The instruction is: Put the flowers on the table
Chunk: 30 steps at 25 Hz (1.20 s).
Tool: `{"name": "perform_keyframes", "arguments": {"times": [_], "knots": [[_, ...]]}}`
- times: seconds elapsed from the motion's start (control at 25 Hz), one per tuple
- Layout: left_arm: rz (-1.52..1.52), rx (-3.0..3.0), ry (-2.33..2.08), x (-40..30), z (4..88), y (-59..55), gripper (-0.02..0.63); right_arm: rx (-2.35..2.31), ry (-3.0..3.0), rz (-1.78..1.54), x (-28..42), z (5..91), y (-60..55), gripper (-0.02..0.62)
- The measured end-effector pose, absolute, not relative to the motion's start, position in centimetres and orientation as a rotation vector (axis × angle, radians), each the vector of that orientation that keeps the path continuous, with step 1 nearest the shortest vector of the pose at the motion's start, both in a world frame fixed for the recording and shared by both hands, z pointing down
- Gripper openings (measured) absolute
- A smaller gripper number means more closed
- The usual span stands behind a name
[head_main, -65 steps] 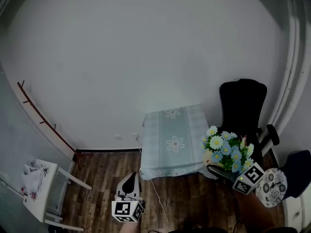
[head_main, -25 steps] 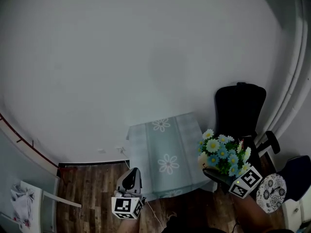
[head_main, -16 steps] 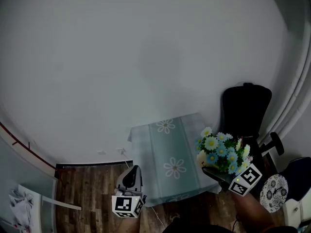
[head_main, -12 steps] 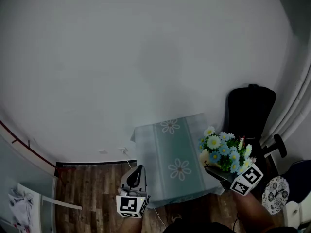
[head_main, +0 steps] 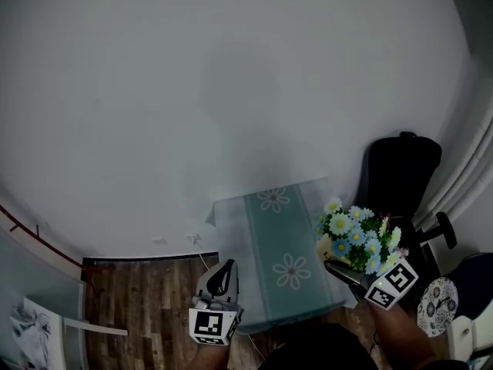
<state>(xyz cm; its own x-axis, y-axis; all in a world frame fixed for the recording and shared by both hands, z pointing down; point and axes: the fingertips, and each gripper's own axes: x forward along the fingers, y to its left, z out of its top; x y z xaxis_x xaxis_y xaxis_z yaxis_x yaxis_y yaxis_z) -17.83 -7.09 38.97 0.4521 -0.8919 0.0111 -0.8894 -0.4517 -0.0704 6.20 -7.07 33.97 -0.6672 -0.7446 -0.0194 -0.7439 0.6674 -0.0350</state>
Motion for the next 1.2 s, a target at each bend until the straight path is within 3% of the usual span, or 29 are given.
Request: {"name": "perform_keyframes", "arguments": {"times": [1.2], "knots": [[-0.252,-2.673,1.805,-18.2,47.2,-17.2,0.005,-1.123,2.973,-0.218,3.2,45.1,-20.2,0.546]]}}
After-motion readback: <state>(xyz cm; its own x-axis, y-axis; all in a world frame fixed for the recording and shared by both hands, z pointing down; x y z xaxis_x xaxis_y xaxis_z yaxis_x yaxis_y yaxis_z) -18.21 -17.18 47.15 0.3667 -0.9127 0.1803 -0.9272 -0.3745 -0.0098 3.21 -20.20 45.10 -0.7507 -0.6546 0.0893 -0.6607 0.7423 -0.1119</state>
